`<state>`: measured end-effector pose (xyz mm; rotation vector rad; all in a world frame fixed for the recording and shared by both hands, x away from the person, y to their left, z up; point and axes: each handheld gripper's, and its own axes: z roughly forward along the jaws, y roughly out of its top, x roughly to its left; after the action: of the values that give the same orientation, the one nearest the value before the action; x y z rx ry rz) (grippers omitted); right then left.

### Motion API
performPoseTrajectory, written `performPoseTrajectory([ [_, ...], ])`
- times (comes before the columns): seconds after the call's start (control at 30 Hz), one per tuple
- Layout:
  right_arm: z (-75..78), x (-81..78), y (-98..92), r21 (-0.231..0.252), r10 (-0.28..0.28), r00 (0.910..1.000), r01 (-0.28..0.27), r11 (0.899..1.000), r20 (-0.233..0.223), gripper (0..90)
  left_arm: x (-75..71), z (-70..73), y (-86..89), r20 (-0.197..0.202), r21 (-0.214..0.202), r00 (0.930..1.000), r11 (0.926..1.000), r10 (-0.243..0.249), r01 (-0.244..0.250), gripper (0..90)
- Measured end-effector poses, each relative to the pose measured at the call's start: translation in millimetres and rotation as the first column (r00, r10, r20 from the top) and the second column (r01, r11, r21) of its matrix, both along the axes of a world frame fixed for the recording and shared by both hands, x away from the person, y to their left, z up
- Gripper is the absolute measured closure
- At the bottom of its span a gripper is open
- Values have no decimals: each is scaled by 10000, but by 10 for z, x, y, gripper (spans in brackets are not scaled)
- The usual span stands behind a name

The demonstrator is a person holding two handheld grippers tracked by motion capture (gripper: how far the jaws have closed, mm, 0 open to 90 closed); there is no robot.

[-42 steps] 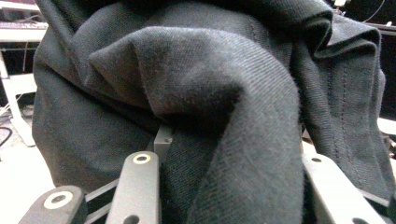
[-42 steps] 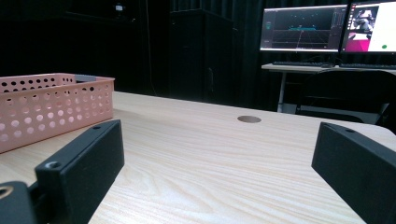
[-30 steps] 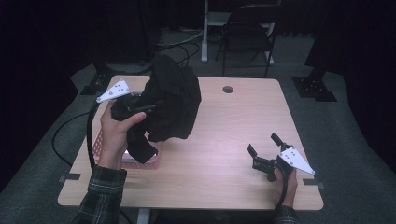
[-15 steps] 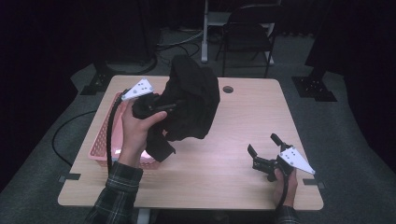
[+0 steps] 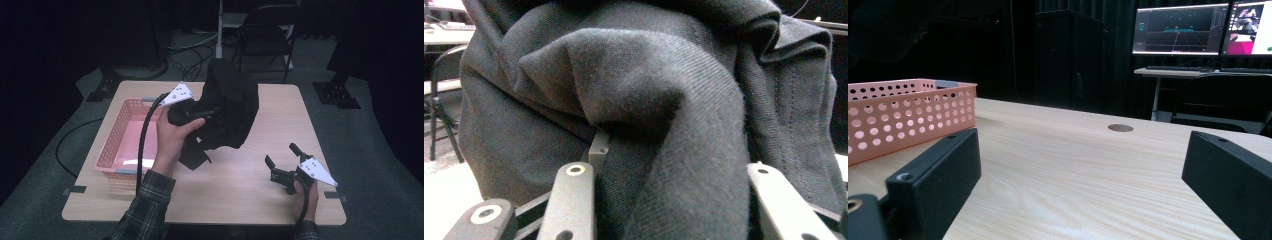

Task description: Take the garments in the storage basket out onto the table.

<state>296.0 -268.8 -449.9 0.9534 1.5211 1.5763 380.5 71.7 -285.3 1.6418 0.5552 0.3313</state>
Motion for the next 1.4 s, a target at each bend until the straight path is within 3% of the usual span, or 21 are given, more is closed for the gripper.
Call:
performPoseTrajectory([
  [0.23,0,0,0,-13,29,10000,-29,10000,-2,19,29,-100,-157,-4,43,10000,10000,56,-56,584],
  [0.93,0,1,-2,8,226,9997,-226,9997,-6,19,108,-584,-442,-863,892,9963,9959,-48,126,584],
  [1.4,1,3,-3,-8,298,9996,-298,9996,10,19,152,-825,-646,-1322,1300,9911,9910,-140,314,583],
])
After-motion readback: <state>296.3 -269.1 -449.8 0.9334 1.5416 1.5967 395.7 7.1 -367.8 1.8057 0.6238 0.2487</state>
